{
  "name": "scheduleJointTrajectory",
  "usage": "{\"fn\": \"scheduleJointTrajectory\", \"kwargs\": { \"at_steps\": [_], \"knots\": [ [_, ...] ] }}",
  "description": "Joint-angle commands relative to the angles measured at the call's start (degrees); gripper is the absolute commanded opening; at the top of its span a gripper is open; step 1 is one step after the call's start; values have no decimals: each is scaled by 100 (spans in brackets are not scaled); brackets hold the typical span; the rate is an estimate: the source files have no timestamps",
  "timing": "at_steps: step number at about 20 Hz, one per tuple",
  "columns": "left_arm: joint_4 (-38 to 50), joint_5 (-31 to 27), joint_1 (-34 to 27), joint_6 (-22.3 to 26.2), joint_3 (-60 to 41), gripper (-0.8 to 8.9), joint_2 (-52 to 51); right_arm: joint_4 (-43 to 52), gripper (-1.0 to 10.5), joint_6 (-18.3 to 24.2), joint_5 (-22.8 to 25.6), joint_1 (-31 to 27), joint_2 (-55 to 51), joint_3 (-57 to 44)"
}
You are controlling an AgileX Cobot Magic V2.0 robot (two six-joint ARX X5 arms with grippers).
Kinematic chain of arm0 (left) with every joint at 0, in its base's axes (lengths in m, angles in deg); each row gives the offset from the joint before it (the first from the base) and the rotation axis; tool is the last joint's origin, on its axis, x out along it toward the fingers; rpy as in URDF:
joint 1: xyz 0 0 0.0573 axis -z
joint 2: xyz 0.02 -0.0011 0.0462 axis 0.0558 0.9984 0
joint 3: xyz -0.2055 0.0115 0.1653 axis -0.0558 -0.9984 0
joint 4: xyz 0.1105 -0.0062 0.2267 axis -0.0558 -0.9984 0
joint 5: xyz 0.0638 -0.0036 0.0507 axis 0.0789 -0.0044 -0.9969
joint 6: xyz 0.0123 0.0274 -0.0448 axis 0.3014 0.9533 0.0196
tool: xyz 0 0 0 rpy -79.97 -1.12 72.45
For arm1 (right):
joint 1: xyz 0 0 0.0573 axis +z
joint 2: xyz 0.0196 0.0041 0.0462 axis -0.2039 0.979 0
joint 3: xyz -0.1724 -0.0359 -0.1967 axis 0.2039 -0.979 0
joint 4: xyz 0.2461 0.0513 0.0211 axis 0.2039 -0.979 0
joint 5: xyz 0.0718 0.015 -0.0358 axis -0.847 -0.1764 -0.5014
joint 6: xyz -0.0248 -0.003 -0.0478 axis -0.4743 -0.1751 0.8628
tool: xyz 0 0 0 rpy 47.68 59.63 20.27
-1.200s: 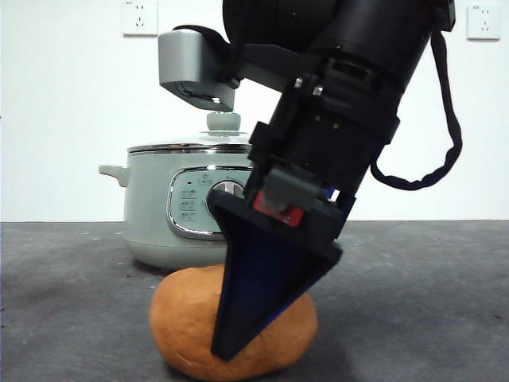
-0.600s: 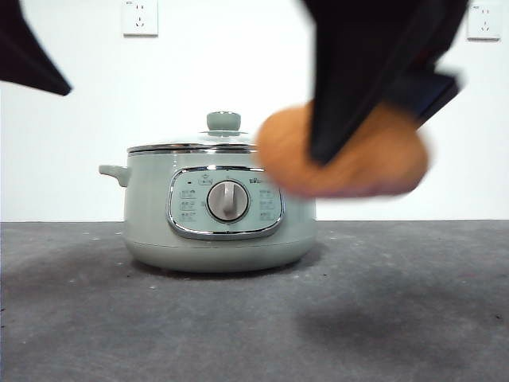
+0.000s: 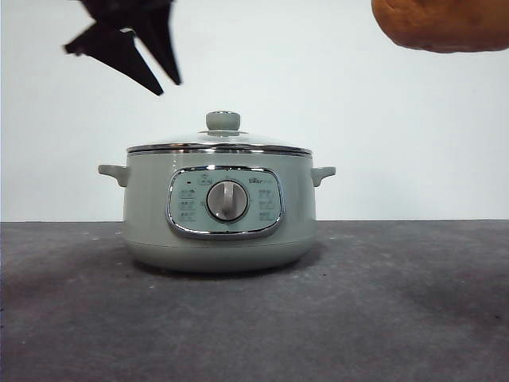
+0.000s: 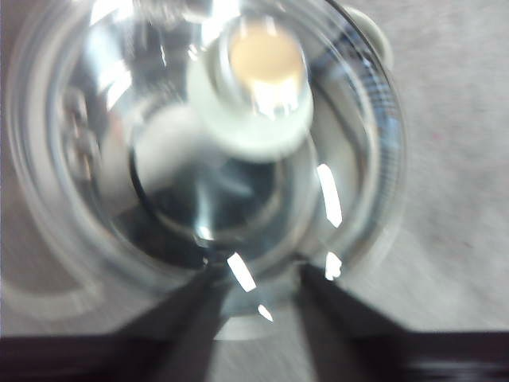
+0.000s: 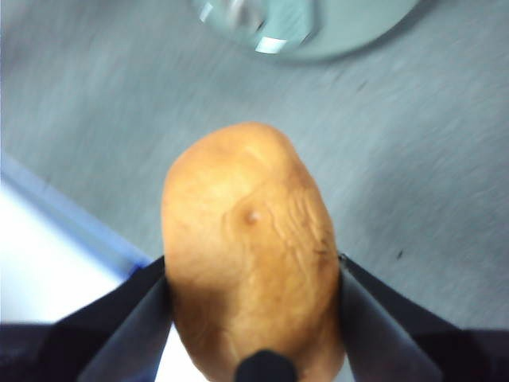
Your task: Pick up the potato,open the lid,put the potato in the pot,close the lid
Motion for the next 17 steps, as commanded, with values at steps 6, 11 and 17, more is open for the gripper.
{"fn": "scheduleJointTrajectory", "kwargs": {
  "at_steps": [6, 11, 17],
  "knots": [
    [-57, -238, 310, 240, 1943, 503, 1587, 640, -2, -297, 337, 0, 9, 26],
    [219, -503, 439, 262, 2076, 499, 1961, 841, -2, -299, 579, 0, 175, 26],
    [363, -494, 485, 363, 2076, 499, 1982, 837, -2, -376, 529, 7, 625, 26]
  ]
}}
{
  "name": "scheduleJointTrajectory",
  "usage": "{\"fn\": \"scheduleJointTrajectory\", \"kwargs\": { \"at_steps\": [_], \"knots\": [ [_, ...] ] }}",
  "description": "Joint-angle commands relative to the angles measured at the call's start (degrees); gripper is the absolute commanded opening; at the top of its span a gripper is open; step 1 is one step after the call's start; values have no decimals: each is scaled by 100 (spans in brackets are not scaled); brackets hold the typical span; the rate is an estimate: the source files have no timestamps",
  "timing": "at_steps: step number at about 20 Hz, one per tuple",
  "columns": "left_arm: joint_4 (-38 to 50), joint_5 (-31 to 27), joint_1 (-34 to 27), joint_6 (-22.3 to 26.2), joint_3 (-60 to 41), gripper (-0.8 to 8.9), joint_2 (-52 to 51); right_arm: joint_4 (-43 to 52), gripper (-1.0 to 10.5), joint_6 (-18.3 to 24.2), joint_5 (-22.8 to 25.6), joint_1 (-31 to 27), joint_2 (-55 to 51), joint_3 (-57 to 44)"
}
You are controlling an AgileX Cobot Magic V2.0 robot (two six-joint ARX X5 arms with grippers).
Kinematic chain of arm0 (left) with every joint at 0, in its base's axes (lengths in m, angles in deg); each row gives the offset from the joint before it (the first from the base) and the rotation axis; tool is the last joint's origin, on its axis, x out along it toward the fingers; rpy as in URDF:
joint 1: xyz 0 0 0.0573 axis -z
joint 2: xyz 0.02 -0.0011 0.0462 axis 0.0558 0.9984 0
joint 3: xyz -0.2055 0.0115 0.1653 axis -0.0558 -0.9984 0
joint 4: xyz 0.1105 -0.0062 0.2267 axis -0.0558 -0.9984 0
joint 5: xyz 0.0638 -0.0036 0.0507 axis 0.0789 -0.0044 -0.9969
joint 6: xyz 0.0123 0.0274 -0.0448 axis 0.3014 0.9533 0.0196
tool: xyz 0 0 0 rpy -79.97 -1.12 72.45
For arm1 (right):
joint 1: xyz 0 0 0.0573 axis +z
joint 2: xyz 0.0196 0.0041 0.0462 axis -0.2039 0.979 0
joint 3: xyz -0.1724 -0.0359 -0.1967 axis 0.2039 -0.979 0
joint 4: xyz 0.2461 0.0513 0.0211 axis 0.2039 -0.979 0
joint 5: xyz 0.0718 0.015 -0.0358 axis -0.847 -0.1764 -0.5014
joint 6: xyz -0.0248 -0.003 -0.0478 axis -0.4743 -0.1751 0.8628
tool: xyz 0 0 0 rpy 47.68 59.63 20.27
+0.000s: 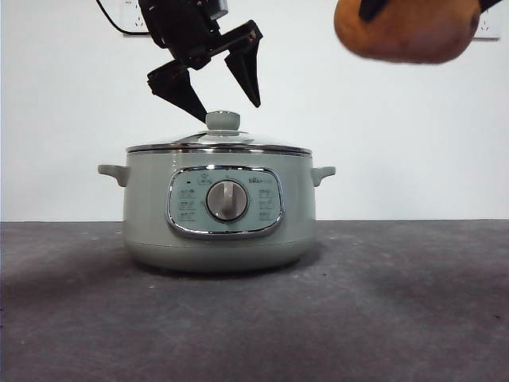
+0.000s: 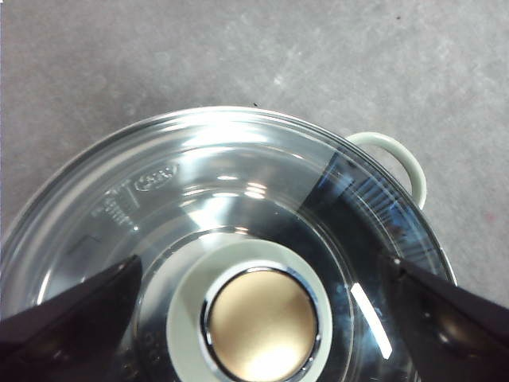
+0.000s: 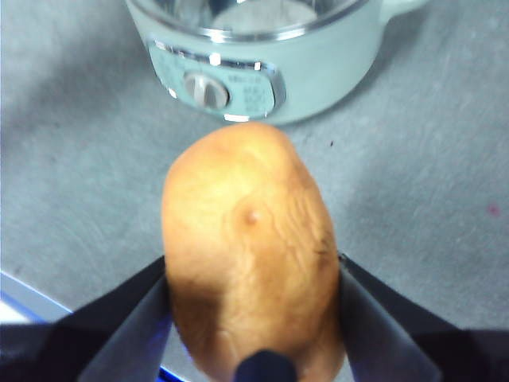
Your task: Pick up the potato,open the lid,put the potato in the pot,close the lid
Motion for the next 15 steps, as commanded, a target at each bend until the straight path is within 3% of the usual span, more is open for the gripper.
{"fn": "scheduleJointTrajectory", "kwargs": {
  "at_steps": [1, 9, 12, 15],
  "knots": [
    [-39, 2, 50, 87, -7, 499, 55, 44, -2, -155, -17, 2, 105, 26],
    [-151, -197, 98, 146, -7, 489, 304, 42, -2, -164, -236, 2, 127, 26],
    [-175, -299, 153, 245, -7, 338, 304, 42, -2, -199, -234, 2, 127, 26],
    [-293, -599, 225, 376, -7, -27, 304, 42, -2, -199, -232, 2, 127, 26]
  ]
}}
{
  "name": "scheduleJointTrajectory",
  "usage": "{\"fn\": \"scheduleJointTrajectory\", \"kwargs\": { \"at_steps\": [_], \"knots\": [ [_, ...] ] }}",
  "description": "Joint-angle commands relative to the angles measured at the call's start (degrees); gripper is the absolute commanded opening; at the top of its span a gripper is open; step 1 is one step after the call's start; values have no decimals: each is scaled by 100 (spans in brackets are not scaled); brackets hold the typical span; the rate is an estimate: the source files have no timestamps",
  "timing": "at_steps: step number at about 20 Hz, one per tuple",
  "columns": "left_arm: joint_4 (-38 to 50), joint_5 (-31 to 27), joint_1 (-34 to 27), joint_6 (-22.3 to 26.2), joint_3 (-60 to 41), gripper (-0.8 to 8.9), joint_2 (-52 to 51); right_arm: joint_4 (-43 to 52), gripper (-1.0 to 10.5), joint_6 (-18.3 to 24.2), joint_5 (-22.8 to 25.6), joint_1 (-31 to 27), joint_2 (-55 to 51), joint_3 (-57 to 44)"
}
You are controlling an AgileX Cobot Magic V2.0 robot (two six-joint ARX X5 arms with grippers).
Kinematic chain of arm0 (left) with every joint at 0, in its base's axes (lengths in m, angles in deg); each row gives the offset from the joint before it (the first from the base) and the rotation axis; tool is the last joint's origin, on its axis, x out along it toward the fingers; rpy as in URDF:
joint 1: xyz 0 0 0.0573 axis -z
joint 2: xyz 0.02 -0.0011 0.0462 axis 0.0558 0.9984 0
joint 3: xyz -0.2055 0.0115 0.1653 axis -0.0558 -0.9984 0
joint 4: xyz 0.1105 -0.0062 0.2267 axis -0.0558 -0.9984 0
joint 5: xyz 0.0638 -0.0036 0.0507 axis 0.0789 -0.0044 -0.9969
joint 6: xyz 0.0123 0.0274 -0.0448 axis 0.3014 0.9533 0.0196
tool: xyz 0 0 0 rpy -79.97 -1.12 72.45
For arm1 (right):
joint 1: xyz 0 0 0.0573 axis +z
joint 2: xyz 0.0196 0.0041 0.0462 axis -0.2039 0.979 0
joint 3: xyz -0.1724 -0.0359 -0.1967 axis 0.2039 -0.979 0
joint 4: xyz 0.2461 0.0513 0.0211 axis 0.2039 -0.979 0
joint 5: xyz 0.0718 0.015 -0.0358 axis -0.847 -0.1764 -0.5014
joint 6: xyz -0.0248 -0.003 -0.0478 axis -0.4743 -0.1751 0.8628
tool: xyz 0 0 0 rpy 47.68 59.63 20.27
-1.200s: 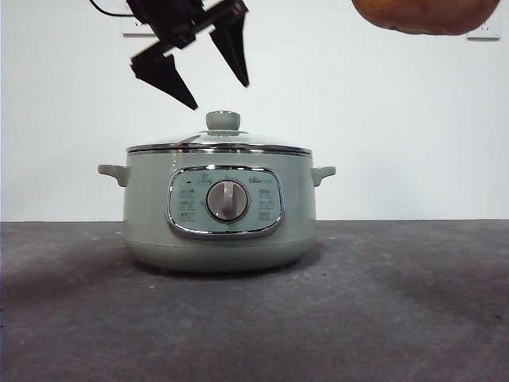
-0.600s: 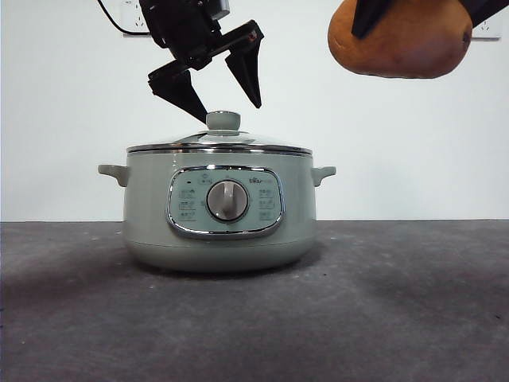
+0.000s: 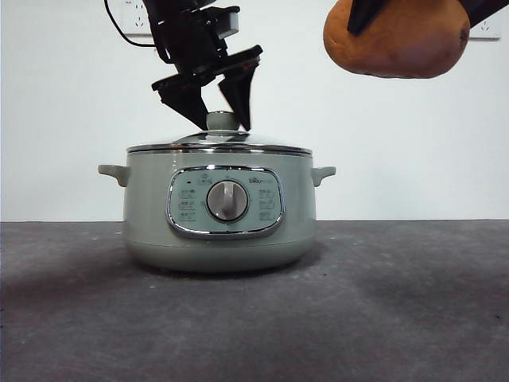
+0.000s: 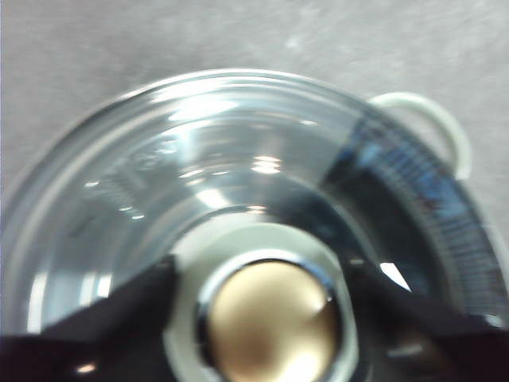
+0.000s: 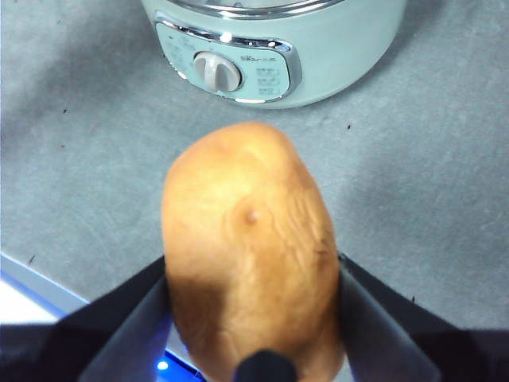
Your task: Pick up the potato,open the lid,put the potato in the pot,close the lid
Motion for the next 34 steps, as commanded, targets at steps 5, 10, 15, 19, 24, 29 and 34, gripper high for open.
{"fn": "scheduleJointTrajectory", "kwargs": {
  "at_steps": [5, 10, 15, 19, 24, 29, 34],
  "knots": [
    [-291, -343, 74, 175, -7, -8, 83, 42, -2, -68, -2, 2, 9, 26],
    [-221, -343, 74, 197, 24, -8, 0, 48, -2, -70, -2, 2, 9, 26],
    [-205, -343, 74, 203, 57, -8, -286, 48, -2, -72, -2, 2, 9, 26],
    [-81, -341, 20, 260, 59, -8, -426, 52, -2, -72, -2, 2, 11, 26],
    [-63, -339, -120, 302, 61, -8, -590, 98, -2, -72, 0, 2, 11, 26],
    [-114, -341, -452, 400, 61, -8, -826, 822, -8, -129, -177, -243, 249, 48],
    [-317, -326, -1056, 433, 61, -8, -1113, 973, -7, 168, -1117, -1086, 1495, 966]
  ]
}}
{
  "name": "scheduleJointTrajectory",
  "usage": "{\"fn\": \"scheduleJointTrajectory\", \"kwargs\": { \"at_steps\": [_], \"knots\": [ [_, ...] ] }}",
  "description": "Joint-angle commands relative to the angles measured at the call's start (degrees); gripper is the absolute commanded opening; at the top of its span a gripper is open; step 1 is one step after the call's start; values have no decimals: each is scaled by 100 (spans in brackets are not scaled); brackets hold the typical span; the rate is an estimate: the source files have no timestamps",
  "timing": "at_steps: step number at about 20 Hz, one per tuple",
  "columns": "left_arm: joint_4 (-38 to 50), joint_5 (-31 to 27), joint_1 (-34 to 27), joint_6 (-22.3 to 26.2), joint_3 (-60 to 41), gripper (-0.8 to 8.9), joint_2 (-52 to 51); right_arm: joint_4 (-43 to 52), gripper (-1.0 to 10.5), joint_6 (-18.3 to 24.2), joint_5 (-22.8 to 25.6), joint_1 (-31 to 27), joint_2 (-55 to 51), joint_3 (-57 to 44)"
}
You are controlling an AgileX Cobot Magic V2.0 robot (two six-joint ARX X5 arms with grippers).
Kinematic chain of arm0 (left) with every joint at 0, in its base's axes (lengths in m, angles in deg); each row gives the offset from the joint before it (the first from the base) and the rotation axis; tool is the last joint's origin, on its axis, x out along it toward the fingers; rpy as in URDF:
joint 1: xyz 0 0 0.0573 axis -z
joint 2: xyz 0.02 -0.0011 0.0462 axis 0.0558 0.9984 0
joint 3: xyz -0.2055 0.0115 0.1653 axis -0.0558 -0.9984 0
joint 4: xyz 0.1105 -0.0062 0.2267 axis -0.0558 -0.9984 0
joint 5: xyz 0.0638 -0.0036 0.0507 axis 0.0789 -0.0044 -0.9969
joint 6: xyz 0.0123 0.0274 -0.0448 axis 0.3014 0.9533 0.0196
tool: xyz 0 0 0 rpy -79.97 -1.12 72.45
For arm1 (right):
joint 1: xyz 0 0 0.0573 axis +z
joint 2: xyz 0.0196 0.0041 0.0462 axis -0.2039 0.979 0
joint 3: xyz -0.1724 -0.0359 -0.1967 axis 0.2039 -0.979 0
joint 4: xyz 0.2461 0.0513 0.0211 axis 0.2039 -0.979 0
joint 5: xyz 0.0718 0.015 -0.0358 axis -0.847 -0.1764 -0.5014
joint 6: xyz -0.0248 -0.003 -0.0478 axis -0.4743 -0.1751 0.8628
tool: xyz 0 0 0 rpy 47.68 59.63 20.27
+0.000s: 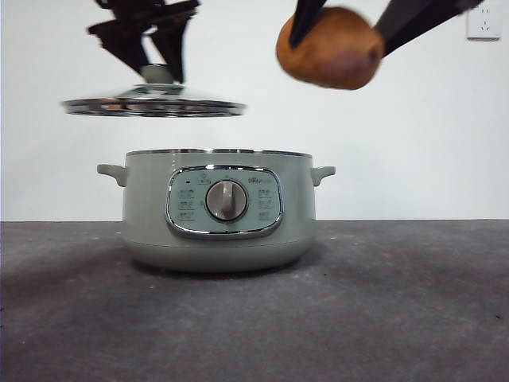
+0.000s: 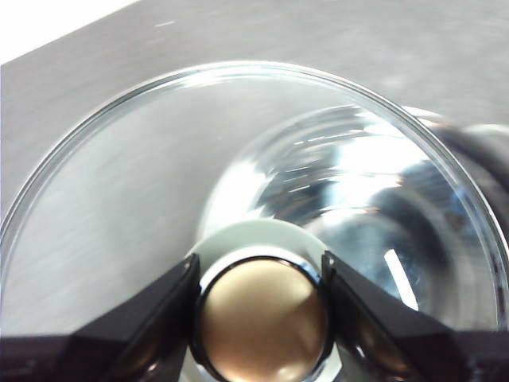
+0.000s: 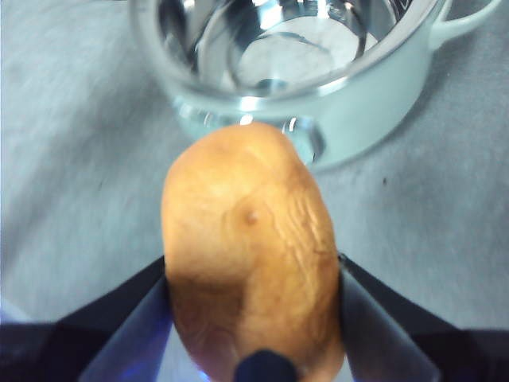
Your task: Pick up the potato,open the lid,put the potato in the pot,close the lid
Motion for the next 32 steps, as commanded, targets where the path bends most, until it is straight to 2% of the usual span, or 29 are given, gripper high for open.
{"fn": "scheduleJointTrajectory", "kwargs": {
  "at_steps": [1, 5, 9, 13, 21, 22, 24, 25, 28, 32],
  "knots": [
    [37, 50, -306, 101, 22, -8, -245, 39, -8, 273, -396, -332, 789, 730],
    [-57, 177, -824, 164, 22, -8, -367, -55, -7, 514, -817, -761, 2474, 2463],
    [-133, 177, -1248, 162, 22, -8, -378, -522, -8, 758, -922, -837, 4148, 4424],
    [-133, 177, -1558, 201, 22, -8, -378, -728, -7, 925, -933, -835, 5357, 5652],
    [-129, 190, -2105, 223, 22, -8, -378, -901, 16, 927, -870, -824, 6264, 5740],
    [-131, 201, -2120, 223, 22, -9, -378, -907, 95, 922, -866, -822, 6264, 5740],
    [-129, 363, -2144, 221, 22, -8, -378, -887, 388, 922, -846, -778, 6262, 5740],
    [-127, 374, -2144, 221, 22, -8, -378, -929, 453, 922, -844, -780, 6262, 5740],
    [-116, 476, -2144, 216, 22, -8, -376, -1019, 483, 920, -557, -743, 6245, 5742],
    [-144, 608, -2024, 109, 22, -8, -376, -1611, 473, 1016, -496, -684, 5711, 5744]
  ]
}}
